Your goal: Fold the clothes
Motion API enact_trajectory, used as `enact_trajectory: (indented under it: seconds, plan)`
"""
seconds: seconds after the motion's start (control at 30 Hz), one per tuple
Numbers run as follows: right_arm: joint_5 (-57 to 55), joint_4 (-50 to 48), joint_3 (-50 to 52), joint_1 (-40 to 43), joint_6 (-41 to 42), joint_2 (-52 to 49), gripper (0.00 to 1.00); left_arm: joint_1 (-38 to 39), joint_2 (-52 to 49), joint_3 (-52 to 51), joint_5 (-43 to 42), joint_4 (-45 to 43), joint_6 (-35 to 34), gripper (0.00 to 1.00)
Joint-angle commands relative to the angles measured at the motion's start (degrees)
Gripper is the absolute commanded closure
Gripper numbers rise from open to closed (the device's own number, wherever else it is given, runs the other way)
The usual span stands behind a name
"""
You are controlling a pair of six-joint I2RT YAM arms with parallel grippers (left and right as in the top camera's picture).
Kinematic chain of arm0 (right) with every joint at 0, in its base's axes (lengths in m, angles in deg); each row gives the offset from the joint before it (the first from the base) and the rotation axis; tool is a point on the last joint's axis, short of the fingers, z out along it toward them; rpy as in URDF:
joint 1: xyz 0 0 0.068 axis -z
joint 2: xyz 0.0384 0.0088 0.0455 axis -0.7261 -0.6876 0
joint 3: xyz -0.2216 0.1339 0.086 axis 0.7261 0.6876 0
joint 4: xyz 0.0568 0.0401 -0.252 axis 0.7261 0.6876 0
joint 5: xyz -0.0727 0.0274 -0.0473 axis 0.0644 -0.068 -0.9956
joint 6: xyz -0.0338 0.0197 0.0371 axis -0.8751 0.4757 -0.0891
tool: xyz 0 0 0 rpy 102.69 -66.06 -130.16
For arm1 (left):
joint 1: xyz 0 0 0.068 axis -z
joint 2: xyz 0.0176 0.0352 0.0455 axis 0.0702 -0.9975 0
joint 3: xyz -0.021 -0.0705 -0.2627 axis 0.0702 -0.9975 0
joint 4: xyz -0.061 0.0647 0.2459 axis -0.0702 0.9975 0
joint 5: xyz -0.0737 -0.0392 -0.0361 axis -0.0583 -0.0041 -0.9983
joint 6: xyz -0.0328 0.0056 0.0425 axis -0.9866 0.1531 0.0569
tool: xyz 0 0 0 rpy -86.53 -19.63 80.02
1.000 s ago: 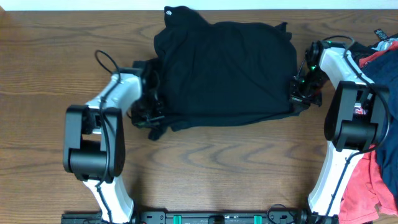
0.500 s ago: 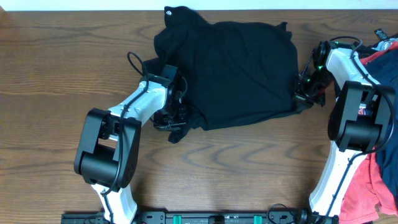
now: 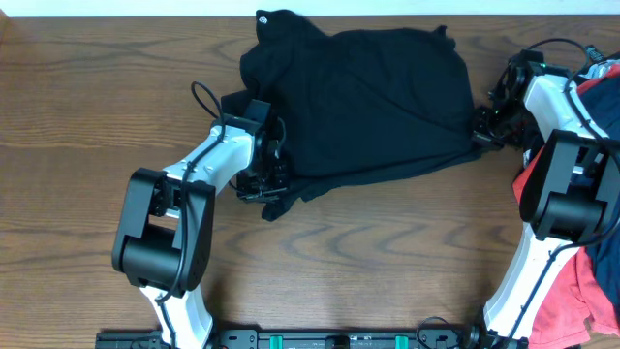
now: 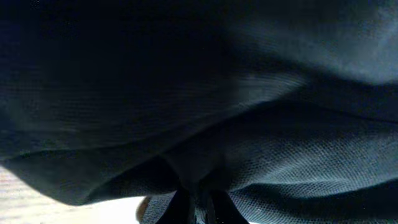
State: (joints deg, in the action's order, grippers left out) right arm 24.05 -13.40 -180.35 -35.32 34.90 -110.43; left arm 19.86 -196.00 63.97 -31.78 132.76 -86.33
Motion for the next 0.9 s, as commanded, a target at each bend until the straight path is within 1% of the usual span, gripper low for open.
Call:
enact_trajectory:
  seconds: [0.0,0.17,0.33,0.53,0.67,0.87]
  plan:
    - [-9.66,-1.25,1.75,1.51,-1.20,-4.35,0.99,-2.34,-2.89,-1.86,4.92,-2.40,-0.55,0.94]
    - [-11.69,-1.11,1.75,1.60,-1.33,-4.35,0.99,-6.16,-2.89,-1.86,6.97,-4.02,-1.64,0.94]
    - [-10.05,0.55,1.77,1.44,-1.07,-4.35,0.99,-9.55,-2.89,-1.86,5.95,-0.52,-1.53,0.94]
    - [-6.56,4.11,1.77,1.66,-0.46,-3.41,0.99,-10.29,-2.54,-1.86,6.14,1.77,-0.48,0.94]
    - [-4.66,5.22,1.77,1.29,-0.48,1.25,0.99,-10.29,-0.46,-1.86,6.14,2.12,-0.46,0.94]
    - [-4.28,5.60,2.29,1.07,-0.26,14.60,0.98,-10.25,5.79,-1.86,6.14,3.96,-0.46,0.94]
